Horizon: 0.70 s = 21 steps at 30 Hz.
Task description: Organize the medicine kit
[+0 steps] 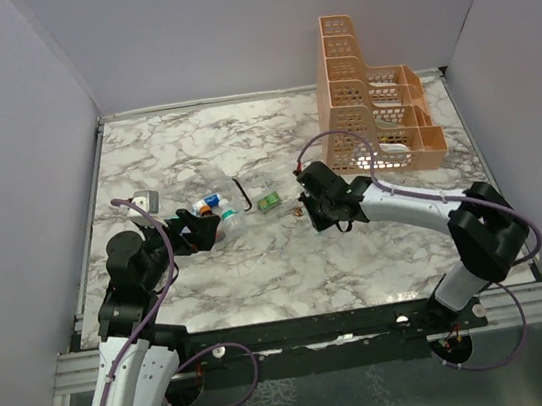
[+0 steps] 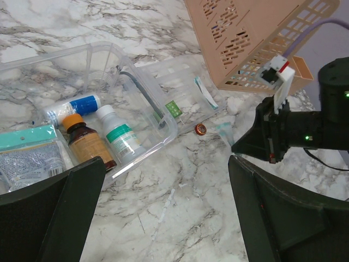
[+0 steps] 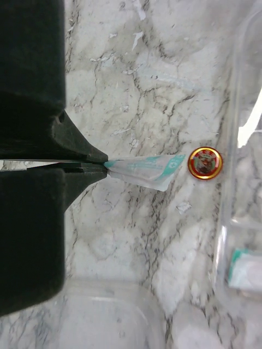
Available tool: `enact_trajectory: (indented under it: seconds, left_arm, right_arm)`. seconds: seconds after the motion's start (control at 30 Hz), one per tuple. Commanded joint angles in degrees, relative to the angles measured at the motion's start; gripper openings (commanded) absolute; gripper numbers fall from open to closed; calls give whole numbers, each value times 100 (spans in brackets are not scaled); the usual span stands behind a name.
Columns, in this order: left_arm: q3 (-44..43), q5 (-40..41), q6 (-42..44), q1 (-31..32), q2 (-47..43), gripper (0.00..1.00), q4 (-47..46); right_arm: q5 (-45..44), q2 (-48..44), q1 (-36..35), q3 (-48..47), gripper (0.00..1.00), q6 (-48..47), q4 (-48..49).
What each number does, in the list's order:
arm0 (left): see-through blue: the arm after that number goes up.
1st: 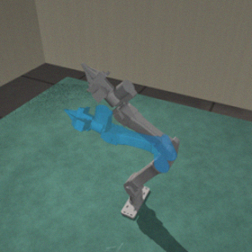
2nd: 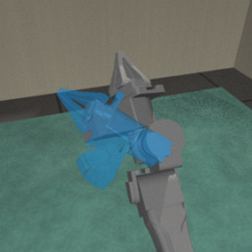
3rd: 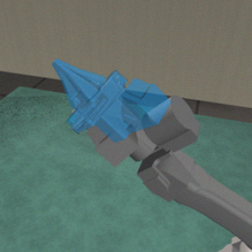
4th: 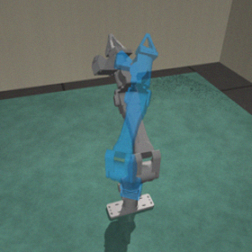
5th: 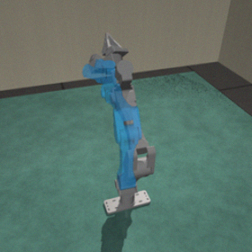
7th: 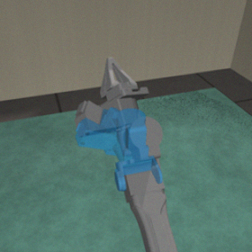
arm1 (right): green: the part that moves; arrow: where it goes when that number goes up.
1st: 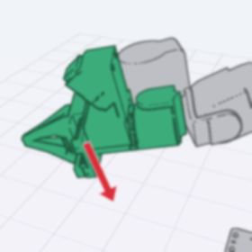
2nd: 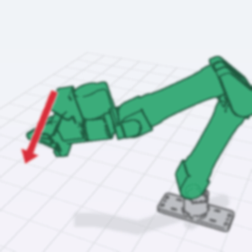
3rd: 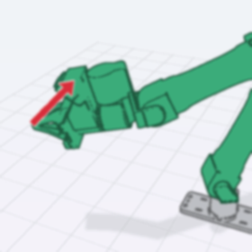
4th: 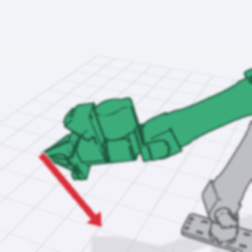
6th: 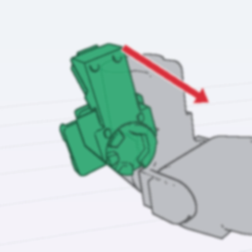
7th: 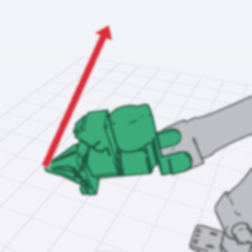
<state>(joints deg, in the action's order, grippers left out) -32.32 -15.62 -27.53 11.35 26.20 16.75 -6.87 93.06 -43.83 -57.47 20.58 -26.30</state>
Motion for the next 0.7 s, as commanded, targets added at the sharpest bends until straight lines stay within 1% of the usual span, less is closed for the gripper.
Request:
enact_trajectory:
  seconds: [0.0, 0.1, 0.2, 0.43, 0.67]
  left_arm:
    - [-5, -121, 1, -28, -36, 99, -181]
    - [-4, -125, 1, -32, -27, 99, -177]
    - [-4, -126, 2, -28, -20, 99, -176]
    - [-9, -117, 11, -28, -27, 99, -180]
    - [-12, -117, 5, -28, 7, 99, -179]
  right_arm:
    - [-1044, -551, -19, -79, 1, 137, 175]
    - [-1623, -593, 24, -240, 1, 135, 188]
    - [-1824, -485, 157, -407, 1, -86, 383]
    - [-1588, 205, 504, -909, 1, -719, 877]
    - [-1073, 717, 754, -1221, 1, -911, 1083]
